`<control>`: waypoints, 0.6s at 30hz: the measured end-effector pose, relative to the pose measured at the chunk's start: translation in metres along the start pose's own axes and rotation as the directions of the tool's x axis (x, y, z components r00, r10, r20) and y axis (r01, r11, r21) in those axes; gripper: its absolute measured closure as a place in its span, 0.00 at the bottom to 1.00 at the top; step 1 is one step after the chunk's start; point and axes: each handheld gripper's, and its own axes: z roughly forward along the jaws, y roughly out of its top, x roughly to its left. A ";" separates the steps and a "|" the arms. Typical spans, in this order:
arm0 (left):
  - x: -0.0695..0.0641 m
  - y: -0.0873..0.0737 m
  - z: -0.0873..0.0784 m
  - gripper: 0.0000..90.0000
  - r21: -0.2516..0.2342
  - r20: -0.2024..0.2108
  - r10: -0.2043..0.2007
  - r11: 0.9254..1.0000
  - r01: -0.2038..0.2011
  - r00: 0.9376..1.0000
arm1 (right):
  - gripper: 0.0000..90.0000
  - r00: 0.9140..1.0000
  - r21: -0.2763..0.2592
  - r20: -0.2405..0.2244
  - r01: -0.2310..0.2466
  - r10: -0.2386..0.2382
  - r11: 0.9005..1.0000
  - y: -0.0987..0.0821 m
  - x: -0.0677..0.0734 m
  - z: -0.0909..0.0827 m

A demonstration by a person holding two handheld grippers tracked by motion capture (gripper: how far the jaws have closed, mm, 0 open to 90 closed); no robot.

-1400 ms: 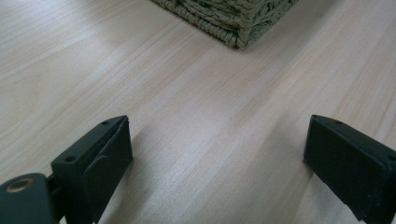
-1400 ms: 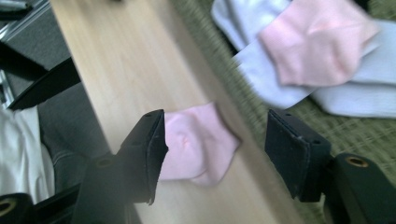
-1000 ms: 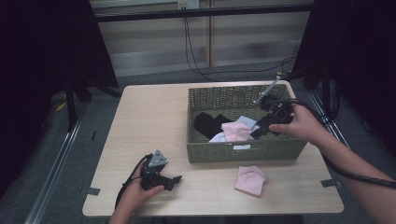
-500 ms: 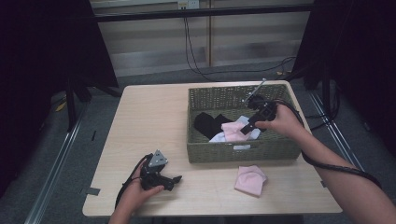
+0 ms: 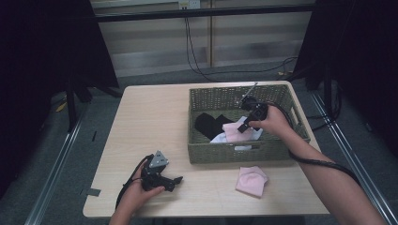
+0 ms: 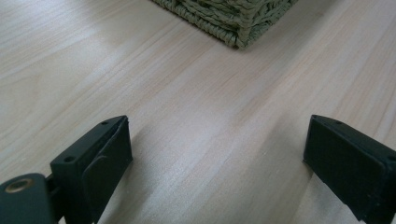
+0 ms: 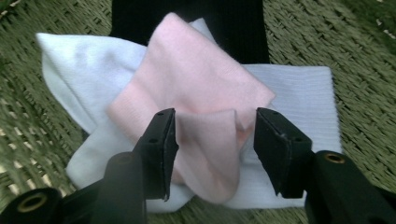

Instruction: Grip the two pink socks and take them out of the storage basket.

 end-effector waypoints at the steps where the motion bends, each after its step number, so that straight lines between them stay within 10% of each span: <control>1: 0.000 0.000 0.000 0.08 0.000 0.001 -0.001 1.000 0.001 1.000 | 0.56 1.000 0.002 -0.002 -0.002 0.002 1.000 0.000 -0.001 0.002; 8: 0.000 0.000 0.000 0.08 0.002 0.000 0.000 1.000 0.000 1.000 | 0.82 0.999 0.028 -0.033 0.003 -0.002 1.000 0.001 0.000 0.008; 18: 0.000 0.000 0.000 0.08 0.001 -0.003 0.001 1.000 -0.001 1.000 | 0.86 0.998 0.014 -0.060 0.013 -0.012 1.000 0.003 0.004 -0.019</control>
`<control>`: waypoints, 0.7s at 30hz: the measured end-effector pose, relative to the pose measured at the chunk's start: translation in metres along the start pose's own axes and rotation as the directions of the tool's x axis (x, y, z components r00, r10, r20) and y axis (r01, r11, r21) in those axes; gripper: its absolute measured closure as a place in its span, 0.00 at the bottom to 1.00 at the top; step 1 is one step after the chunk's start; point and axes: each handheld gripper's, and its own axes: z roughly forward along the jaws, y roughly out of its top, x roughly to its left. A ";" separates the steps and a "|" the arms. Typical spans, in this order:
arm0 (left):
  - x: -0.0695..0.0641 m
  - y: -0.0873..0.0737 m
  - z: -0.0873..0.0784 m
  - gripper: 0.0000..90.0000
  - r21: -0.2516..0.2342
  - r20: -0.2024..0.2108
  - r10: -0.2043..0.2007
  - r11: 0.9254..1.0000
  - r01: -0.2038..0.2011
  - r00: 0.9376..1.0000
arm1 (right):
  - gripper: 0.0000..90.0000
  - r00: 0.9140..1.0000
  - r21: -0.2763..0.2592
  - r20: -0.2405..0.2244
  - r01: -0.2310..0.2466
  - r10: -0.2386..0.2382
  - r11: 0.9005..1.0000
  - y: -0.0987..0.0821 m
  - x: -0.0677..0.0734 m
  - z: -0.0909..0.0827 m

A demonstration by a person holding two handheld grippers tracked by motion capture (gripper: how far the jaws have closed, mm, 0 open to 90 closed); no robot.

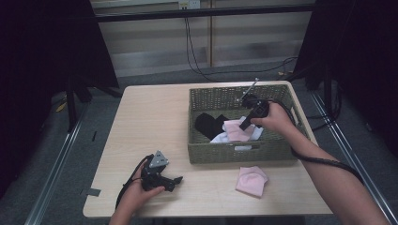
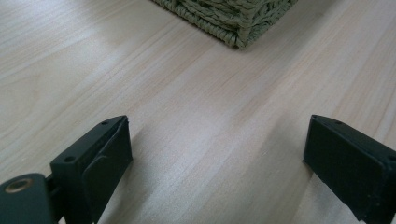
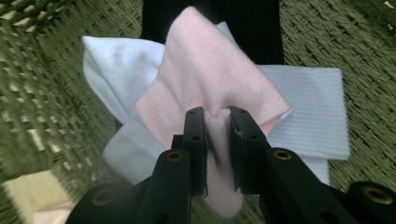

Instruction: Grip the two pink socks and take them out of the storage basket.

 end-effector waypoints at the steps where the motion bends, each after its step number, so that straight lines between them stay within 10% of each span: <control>1: 0.000 0.000 0.000 0.08 0.000 0.001 0.004 1.000 -0.004 1.000 | 0.86 1.000 -0.007 0.000 0.001 -0.001 1.000 0.000 0.000 -0.002; 21: 0.000 0.000 0.000 0.08 0.005 0.001 0.004 1.000 -0.004 1.000 | 0.88 0.999 -0.015 -0.031 -0.010 0.010 1.000 -0.015 0.002 -0.071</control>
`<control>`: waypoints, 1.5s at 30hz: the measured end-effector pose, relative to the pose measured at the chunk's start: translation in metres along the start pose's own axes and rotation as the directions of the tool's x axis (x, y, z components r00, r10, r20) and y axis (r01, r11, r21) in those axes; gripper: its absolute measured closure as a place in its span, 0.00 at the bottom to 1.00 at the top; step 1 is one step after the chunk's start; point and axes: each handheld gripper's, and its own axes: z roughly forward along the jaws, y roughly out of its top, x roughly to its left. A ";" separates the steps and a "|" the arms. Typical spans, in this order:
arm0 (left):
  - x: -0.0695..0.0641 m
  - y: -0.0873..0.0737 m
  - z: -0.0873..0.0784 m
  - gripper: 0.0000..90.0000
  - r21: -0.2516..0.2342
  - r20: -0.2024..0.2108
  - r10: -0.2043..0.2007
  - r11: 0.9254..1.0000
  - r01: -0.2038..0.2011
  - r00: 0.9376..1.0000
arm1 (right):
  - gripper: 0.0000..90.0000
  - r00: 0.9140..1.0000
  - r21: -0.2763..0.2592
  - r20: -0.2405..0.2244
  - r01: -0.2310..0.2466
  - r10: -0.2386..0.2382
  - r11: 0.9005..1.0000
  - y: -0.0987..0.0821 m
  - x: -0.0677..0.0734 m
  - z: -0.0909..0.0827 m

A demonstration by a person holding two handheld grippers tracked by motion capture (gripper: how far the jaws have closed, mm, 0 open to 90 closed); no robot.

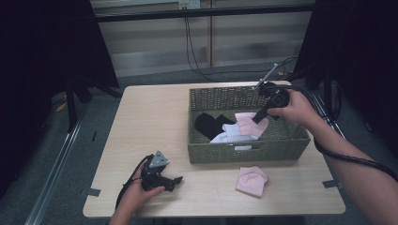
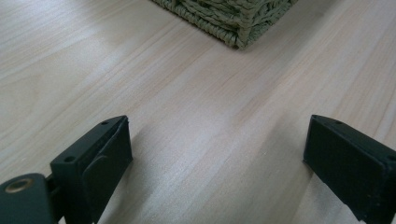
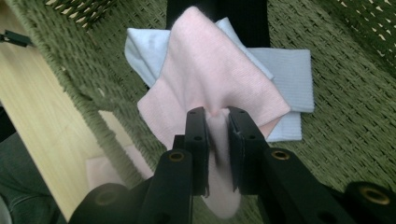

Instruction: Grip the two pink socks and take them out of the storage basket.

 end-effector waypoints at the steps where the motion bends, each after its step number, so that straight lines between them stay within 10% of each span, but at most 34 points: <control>1: 0.000 0.000 0.000 0.08 0.000 0.001 0.000 1.000 0.000 1.000 | 0.88 1.000 0.004 -0.001 0.008 -0.008 1.000 -0.001 0.000 -0.003; 29: 0.000 0.000 0.000 0.08 0.000 0.000 0.000 1.000 0.000 1.000 | 0.88 0.996 -0.013 -0.033 0.087 -0.087 0.996 -0.017 0.037 -0.058; 45: 0.000 0.000 0.000 0.08 -0.006 -0.001 -0.004 1.000 0.004 1.000 | 0.87 0.981 -0.040 -0.086 0.171 -0.174 0.984 -0.036 0.067 -0.061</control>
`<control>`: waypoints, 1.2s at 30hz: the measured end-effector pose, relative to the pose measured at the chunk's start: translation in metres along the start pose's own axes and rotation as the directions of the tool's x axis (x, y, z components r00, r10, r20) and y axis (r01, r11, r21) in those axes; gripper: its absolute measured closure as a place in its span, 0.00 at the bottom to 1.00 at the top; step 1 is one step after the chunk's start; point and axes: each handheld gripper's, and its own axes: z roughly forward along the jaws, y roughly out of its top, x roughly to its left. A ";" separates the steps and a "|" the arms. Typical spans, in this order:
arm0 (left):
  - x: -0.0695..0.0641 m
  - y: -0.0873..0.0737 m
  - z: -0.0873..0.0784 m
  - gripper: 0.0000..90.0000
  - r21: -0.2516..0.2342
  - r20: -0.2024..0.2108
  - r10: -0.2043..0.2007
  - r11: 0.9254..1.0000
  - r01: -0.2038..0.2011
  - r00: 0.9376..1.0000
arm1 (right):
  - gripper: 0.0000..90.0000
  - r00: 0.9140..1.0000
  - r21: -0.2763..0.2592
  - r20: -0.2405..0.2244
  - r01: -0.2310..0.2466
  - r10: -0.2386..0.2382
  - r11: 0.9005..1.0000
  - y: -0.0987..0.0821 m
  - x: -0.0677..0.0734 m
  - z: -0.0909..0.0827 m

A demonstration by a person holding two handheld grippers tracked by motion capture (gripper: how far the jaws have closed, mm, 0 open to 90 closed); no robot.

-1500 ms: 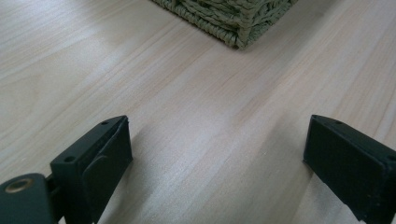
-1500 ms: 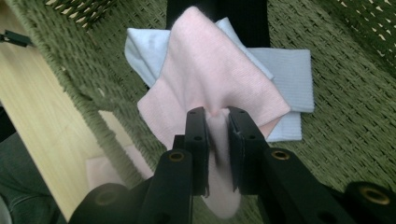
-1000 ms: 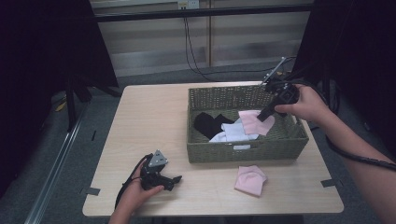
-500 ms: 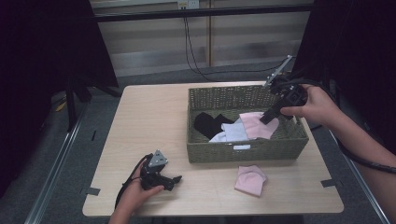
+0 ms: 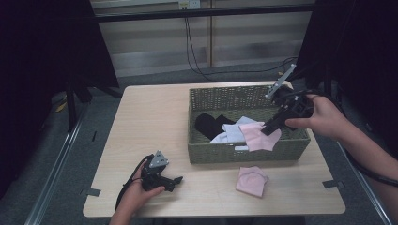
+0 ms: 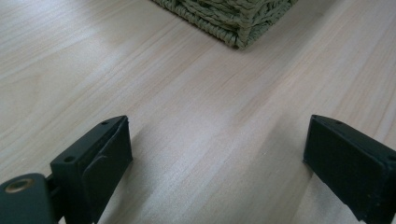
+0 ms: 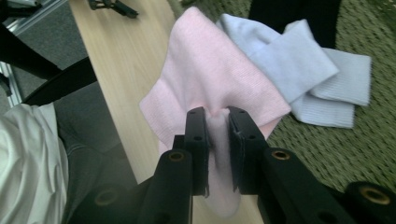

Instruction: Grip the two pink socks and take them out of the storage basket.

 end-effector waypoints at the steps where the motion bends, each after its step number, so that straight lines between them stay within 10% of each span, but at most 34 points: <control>1: 0.000 0.000 0.000 0.08 0.002 -0.001 0.004 1.000 -0.004 1.000 | 0.87 1.000 -0.002 -0.002 0.006 -0.006 1.000 0.000 0.002 0.000; 36: 0.000 0.000 0.000 0.08 0.009 0.004 0.006 1.000 -0.006 1.000 | 0.87 0.990 0.038 -0.082 0.120 -0.116 0.992 -0.008 0.048 0.068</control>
